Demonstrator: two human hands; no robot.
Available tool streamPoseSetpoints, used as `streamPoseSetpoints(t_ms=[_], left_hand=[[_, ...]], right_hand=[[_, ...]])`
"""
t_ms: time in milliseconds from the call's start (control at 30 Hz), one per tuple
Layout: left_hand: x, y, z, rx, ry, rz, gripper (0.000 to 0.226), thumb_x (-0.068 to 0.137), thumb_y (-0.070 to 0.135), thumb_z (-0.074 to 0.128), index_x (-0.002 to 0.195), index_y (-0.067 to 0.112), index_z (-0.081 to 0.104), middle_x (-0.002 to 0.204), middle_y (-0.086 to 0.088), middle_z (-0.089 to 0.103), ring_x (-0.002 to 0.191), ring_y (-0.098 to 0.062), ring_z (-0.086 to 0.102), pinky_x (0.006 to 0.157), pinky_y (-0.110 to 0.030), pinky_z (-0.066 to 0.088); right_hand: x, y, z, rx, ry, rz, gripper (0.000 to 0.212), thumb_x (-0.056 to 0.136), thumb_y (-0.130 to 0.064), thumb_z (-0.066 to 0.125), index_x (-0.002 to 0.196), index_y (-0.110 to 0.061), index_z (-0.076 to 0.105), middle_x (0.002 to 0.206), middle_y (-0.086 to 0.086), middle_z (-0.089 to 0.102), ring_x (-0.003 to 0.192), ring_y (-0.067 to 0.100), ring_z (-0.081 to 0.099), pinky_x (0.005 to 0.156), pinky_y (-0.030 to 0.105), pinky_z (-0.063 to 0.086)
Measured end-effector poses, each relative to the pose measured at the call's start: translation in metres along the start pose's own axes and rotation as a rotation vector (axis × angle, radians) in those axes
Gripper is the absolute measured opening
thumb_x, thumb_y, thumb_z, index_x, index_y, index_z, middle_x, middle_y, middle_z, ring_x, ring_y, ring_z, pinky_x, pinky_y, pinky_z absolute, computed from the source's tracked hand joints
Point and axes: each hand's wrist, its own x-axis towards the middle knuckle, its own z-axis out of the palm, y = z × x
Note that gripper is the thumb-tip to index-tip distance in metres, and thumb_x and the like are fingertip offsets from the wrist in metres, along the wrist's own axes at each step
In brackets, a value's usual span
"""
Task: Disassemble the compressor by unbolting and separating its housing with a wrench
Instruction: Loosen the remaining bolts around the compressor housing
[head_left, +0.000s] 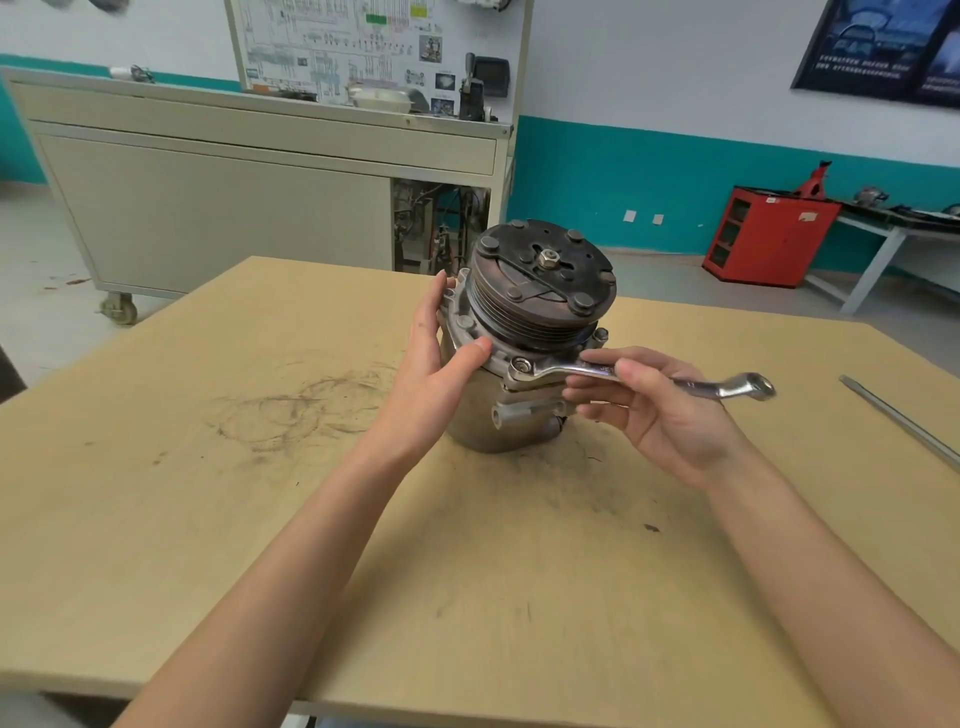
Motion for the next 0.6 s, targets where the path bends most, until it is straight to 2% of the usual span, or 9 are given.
streamPoseSetpoints(t_ms=[133,200,300,333,367,433,500,533,600], left_hand=[[0.001,-0.003,-0.001,0.005,-0.008,0.002,0.066,0.098,0.019,0.052,0.151,0.032,0.015,0.151,0.019,0.024,0.125,0.015,0.032,0.094,0.003,0.029],[0.002,-0.004,-0.002,-0.002,-0.013,-0.002,0.066,0.098,0.019,0.051,0.151,0.033,0.014,0.151,0.021,0.025,0.117,0.027,0.031,0.093,0.005,0.028],[0.002,-0.004,-0.002,0.000,-0.015,-0.006,0.066,0.098,0.020,0.051,0.152,0.033,0.013,0.152,0.020,0.024,0.123,0.017,0.032,0.094,0.003,0.029],[0.002,-0.003,-0.002,0.000,-0.015,-0.006,0.066,0.098,0.020,0.051,0.151,0.033,0.013,0.152,0.020,0.024,0.127,0.012,0.030,0.094,0.003,0.029],[0.001,-0.003,-0.001,-0.003,-0.013,-0.005,0.066,0.098,0.019,0.051,0.151,0.033,0.013,0.151,0.019,0.024,0.129,0.010,0.029,0.094,0.003,0.029],[0.001,-0.001,-0.001,-0.003,-0.008,0.004,0.066,0.098,0.017,0.051,0.151,0.032,0.014,0.149,0.020,0.025,0.131,0.008,0.029,0.099,-0.003,0.030],[0.000,0.001,-0.001,-0.007,-0.007,0.015,0.067,0.098,0.016,0.051,0.151,0.031,0.014,0.151,0.018,0.025,0.133,0.006,0.029,0.109,-0.017,0.028],[0.000,0.001,-0.002,-0.007,-0.010,0.017,0.067,0.098,0.016,0.052,0.151,0.031,0.014,0.151,0.017,0.025,0.132,0.006,0.029,0.112,-0.023,0.028],[-0.001,0.001,-0.002,0.004,-0.021,0.019,0.067,0.097,0.019,0.052,0.151,0.033,0.014,0.150,0.018,0.026,0.127,0.011,0.031,0.113,-0.027,0.028]], right_hand=[[0.010,-0.003,-0.003,0.096,0.055,0.030,0.040,0.087,-0.021,0.041,0.076,-0.010,0.077,0.070,0.010,0.072,0.064,0.019,0.069,0.060,0.024,0.056],[0.007,-0.015,-0.002,0.065,0.099,-0.103,0.043,0.093,-0.026,0.039,0.072,-0.011,0.074,0.072,0.011,0.069,0.070,0.023,0.067,0.067,0.030,0.055],[-0.005,-0.042,0.008,-0.105,0.076,-0.356,0.042,0.096,-0.021,0.027,0.084,-0.014,0.067,0.080,0.010,0.067,0.085,0.030,0.063,0.084,0.040,0.051],[-0.008,-0.047,0.016,-0.197,0.067,-0.405,0.039,0.098,-0.022,0.026,0.091,-0.016,0.064,0.074,0.005,0.066,0.077,0.026,0.063,0.080,0.038,0.052],[-0.012,-0.047,0.027,-0.327,0.079,-0.437,0.035,0.100,-0.025,0.028,0.096,-0.019,0.062,0.064,-0.002,0.061,0.063,0.019,0.059,0.068,0.034,0.052],[-0.014,-0.037,0.047,-0.767,0.202,-0.541,0.028,0.098,-0.033,0.038,0.098,-0.020,0.063,0.054,-0.007,0.051,0.046,0.010,0.043,0.044,0.029,0.039],[-0.014,-0.018,0.062,-1.322,0.313,-0.631,0.031,0.090,-0.039,0.050,0.093,-0.015,0.068,0.056,-0.002,0.060,0.043,0.018,0.051,0.040,0.028,0.041],[-0.013,-0.010,0.067,-1.472,0.320,-0.637,0.032,0.087,-0.042,0.055,0.090,-0.013,0.070,0.059,0.000,0.065,0.046,0.025,0.058,0.039,0.030,0.045],[-0.012,0.001,0.071,-1.529,0.301,-0.621,0.028,0.082,-0.038,0.064,0.085,-0.011,0.070,0.060,0.002,0.067,0.049,0.028,0.062,0.037,0.035,0.048]])
